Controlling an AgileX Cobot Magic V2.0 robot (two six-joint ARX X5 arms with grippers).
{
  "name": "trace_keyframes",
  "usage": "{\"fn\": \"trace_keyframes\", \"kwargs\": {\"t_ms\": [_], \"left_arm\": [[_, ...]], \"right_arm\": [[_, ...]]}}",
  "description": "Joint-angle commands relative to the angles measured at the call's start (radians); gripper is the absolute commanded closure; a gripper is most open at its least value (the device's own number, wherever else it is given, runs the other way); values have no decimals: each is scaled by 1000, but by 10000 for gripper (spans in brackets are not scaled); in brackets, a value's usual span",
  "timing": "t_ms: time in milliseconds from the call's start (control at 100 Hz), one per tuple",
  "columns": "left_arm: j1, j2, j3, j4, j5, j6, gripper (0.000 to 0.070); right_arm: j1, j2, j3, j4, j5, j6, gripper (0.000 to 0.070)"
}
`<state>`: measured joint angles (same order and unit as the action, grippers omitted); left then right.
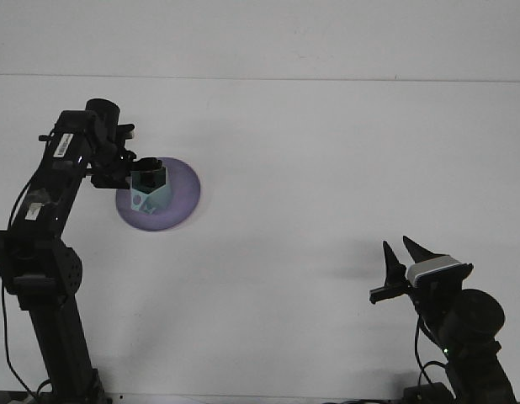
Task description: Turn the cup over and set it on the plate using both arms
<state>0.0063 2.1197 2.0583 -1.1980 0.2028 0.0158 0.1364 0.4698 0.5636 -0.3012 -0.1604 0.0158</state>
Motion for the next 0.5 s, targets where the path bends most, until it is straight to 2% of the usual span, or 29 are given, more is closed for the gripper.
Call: {"fn": "trace_keyframes", "kwargs": {"t_ms": [0, 290, 350, 400, 490], "left_arm": [[0, 4, 62, -30, 7, -1, 230], [0, -193, 114, -32, 7, -1, 238], [3, -248, 114, -36, 7, -1, 262], [9, -295, 114, -39, 7, -1, 368], [10, -380, 113, -50, 7, 8, 656]], "right_arm": [[2, 3, -2, 6, 0, 6, 443], [2, 2, -2, 10, 0, 6, 443], [2, 3, -2, 11, 0, 6, 443], [2, 2, -2, 12, 0, 6, 443], [2, 2, -2, 16, 0, 6, 443]]}}
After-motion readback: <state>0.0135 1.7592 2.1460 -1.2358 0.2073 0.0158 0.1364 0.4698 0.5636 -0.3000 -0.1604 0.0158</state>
